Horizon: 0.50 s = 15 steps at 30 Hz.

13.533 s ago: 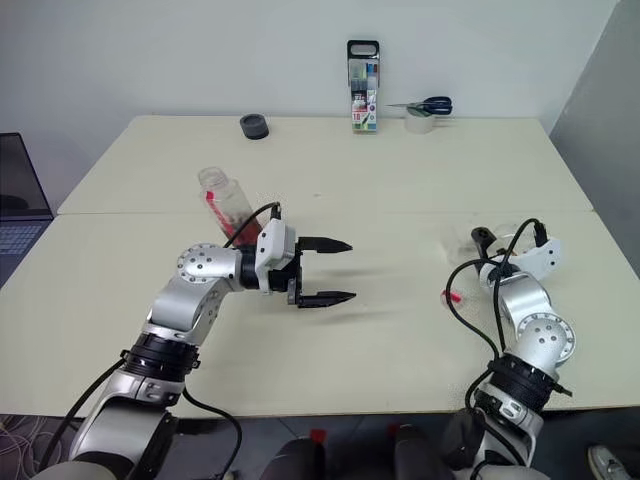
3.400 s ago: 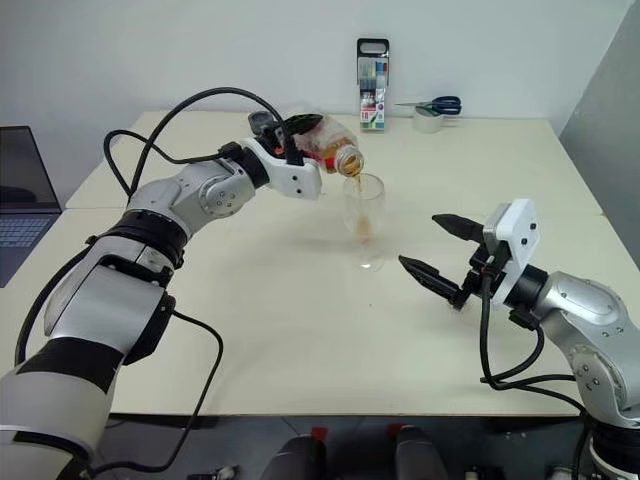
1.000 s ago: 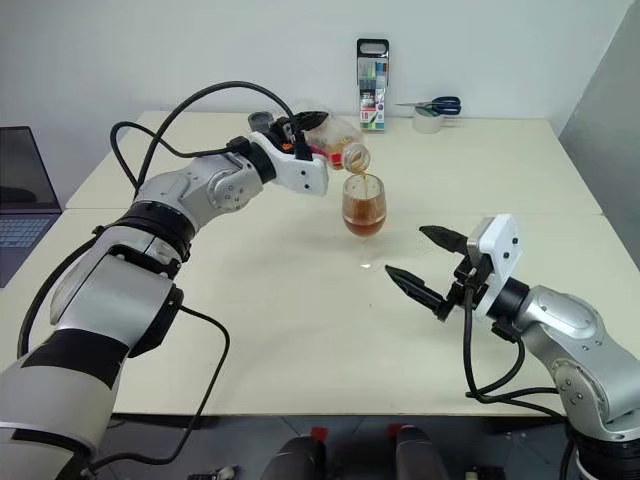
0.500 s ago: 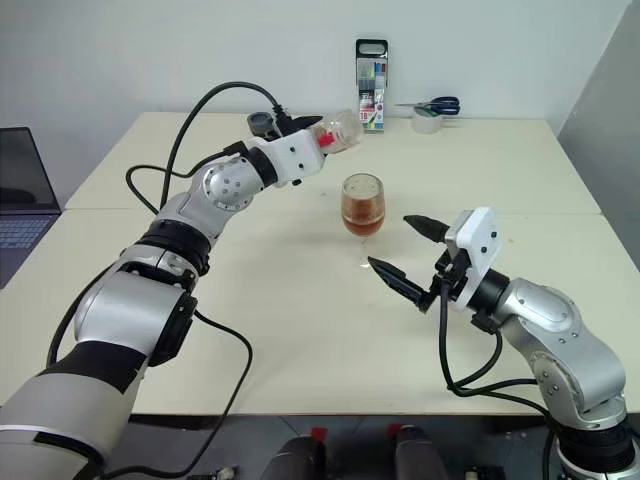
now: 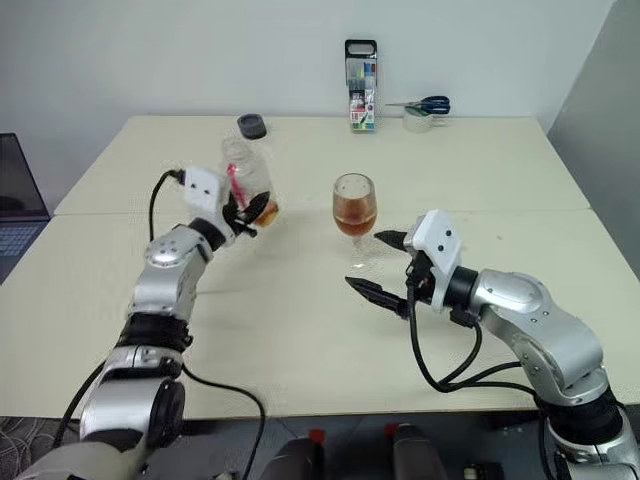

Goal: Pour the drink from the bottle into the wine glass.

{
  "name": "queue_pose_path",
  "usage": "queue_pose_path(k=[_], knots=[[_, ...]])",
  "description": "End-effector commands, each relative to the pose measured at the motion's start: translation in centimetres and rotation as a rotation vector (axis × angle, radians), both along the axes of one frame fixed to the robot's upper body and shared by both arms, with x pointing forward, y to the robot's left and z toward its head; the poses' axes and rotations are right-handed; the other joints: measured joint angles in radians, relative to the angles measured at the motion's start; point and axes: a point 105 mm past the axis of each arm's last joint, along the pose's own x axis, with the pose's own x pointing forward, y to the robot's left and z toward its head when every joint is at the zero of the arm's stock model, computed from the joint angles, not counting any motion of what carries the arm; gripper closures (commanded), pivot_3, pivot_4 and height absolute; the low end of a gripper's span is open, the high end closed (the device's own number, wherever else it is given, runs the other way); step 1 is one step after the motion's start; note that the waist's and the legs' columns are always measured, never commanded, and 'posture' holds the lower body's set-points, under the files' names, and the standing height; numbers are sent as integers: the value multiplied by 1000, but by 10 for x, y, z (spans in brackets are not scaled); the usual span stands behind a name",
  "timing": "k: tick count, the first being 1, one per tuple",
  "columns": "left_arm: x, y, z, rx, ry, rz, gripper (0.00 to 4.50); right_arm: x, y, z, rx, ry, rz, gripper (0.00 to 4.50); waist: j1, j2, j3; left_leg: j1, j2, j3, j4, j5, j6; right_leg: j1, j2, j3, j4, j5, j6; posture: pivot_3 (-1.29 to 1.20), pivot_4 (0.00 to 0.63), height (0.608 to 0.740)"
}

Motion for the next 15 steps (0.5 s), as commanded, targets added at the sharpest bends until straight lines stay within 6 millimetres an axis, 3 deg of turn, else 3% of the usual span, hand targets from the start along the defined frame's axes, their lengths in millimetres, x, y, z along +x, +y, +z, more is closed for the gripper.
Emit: queue_pose_path(k=[1,9,13,15], knots=[[-13,10,14,-67,-37,23,2827,-5,9,10,6,-44,67,0,5,-1,-1,0,0,0,0,0,0,0,0,0,0,0,0,0,150,740],[-26,19,-27,-105,76,38,2827,-3,18,11,8,-54,110,0,11,-3,-2,0,0,0,0,0,0,1,-1,0,0,0,0,0,150,740],[-26,24,-36,-105,86,47,2827,-3,19,12,10,-55,113,0,11,-3,-2,1,0,1,0,0,1,1,-1,0,-1,0,0,0,150,740],[-25,26,-39,-111,88,54,2084,-3,19,12,10,-55,114,0,12,-3,-2,1,0,1,0,0,1,1,-1,0,-1,0,0,0,150,740]])
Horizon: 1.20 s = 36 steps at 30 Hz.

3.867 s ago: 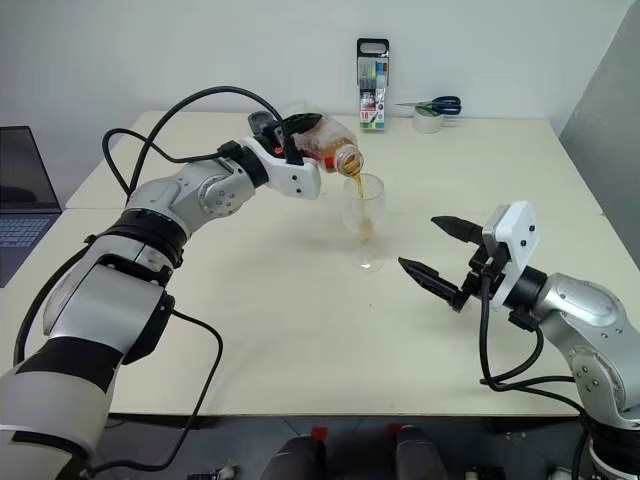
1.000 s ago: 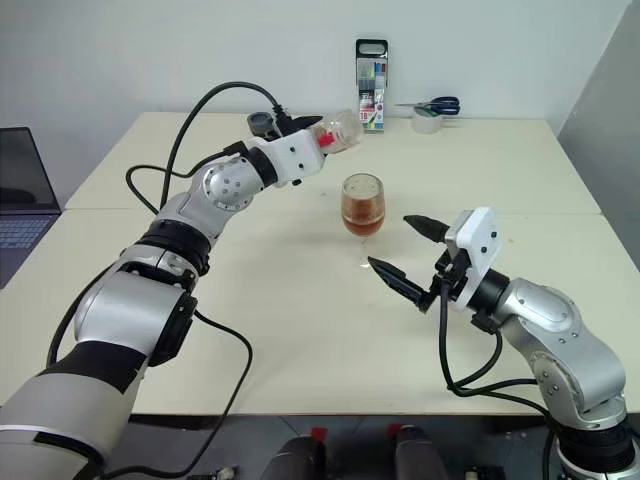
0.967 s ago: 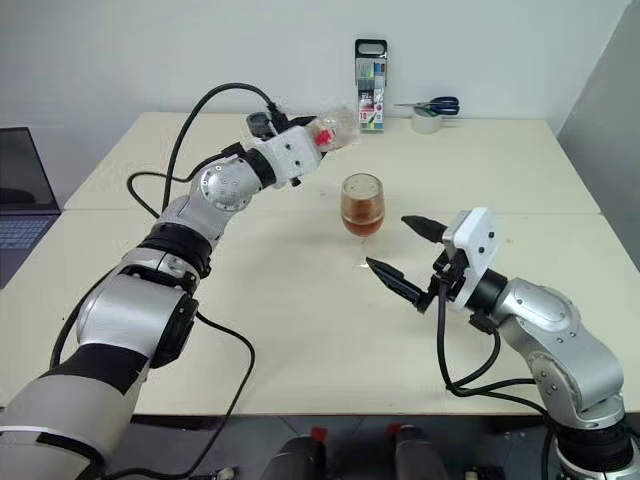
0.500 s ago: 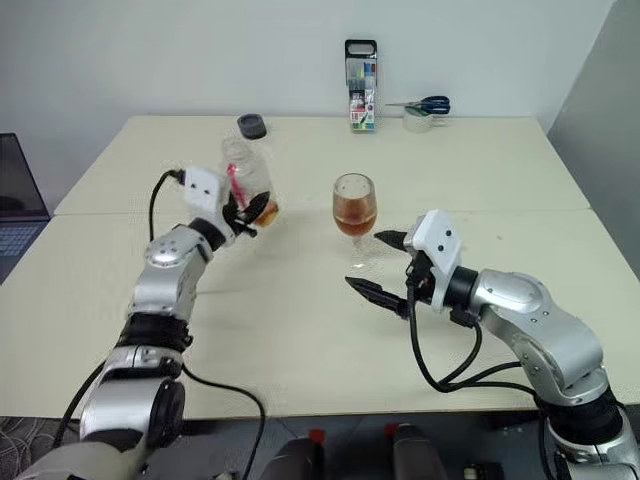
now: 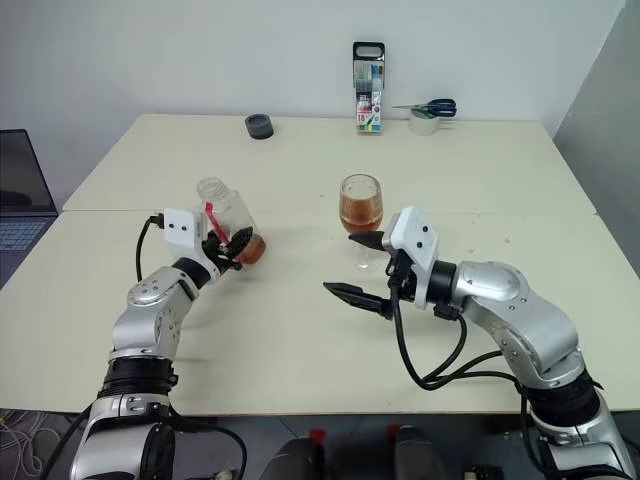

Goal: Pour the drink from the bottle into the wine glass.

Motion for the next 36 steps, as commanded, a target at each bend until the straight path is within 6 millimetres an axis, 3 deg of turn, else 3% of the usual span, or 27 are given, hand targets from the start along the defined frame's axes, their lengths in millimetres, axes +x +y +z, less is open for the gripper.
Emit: queue_pose_path(k=[1,6,7,15,18,24,29,36], knots=[[0,8,7,-11,-44,19,1780,-3,2,9,8,-48,15,0,0,0,0,0,0,0,0,0,0,0,0,0,0,0,0,0,150,740],[-1,3,4,6,-45,-8,169,-4,1,9,7,-47,14,0,0,0,0,0,0,0,0,-1,3,0,0,0,0,0,0,0,150,740],[-2,2,4,10,-47,-12,48,-4,1,9,7,-47,14,0,0,0,0,0,0,0,0,-1,3,0,0,0,0,0,0,0,150,740],[-10,-2,-2,55,-61,-27,48,-3,-3,3,0,-41,2,0,0,0,0,1,0,0,-1,-1,3,0,0,0,0,0,0,0,150,740],[-24,1,-8,100,-69,-16,48,12,-17,-9,32,-101,-126,0,1,-2,-1,1,0,0,-1,-1,3,0,0,0,-1,0,0,0,150,740],[-46,13,-12,132,-79,107,48,21,-42,-38,122,-111,-350,0,7,-2,-1,1,1,1,-2,-2,3,0,-1,1,-1,0,0,0,150,740],[-65,7,-22,94,-47,102,48,23,-64,-75,203,-61,-587,0,11,-2,-4,4,1,2,-3,-2,3,2,0,2,-1,0,0,0,150,740],[-72,-1,-27,64,-25,83,48,23,-71,-87,255,-37,-691,0,13,-2,-4,6,1,3,-3,-2,3,3,0,2,-1,0,0,0,150,740]])
